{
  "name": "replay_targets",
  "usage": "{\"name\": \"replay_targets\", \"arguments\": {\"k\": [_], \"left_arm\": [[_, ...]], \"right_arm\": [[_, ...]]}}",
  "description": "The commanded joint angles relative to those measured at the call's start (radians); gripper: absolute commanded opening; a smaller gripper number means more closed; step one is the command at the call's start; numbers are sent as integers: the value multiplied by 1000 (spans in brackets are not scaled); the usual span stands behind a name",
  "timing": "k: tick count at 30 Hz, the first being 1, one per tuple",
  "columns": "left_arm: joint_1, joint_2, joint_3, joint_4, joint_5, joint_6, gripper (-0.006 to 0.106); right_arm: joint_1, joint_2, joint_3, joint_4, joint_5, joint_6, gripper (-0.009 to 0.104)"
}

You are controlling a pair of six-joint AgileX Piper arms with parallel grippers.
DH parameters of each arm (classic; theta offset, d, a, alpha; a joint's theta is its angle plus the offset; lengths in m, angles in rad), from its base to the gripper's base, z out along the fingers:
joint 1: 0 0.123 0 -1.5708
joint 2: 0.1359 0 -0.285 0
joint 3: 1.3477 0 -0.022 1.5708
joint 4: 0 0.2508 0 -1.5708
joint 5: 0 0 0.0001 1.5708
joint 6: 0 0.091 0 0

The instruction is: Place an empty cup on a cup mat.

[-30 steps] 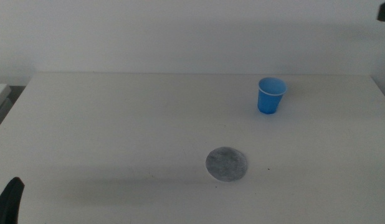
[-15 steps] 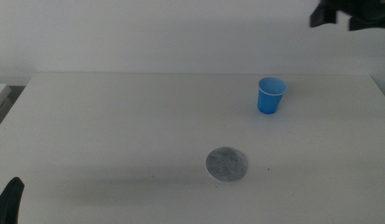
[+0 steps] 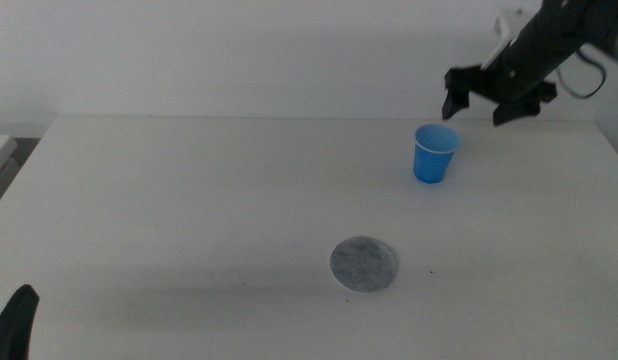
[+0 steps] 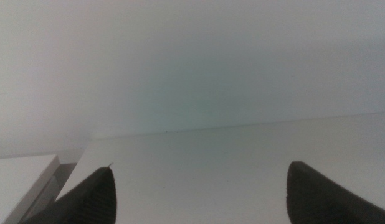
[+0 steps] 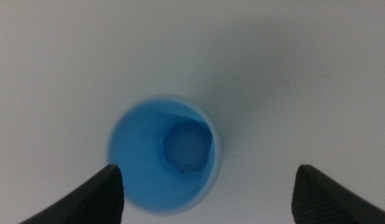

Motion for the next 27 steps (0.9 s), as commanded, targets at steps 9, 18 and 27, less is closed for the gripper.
{"name": "replay_targets", "arguments": {"k": [9,18,27], "left_arm": [[-2,-4,0,0,-5,-3,94],[-2,-4,0,0,-5,-3,94],[-2,-4,0,0,-5,-3,94]], "right_arm": [[0,137,-9,18,-114,2,67],[0,110,-8,36,-153,4,-2],[113,-189,293,26,-140,-37,-2]]}}
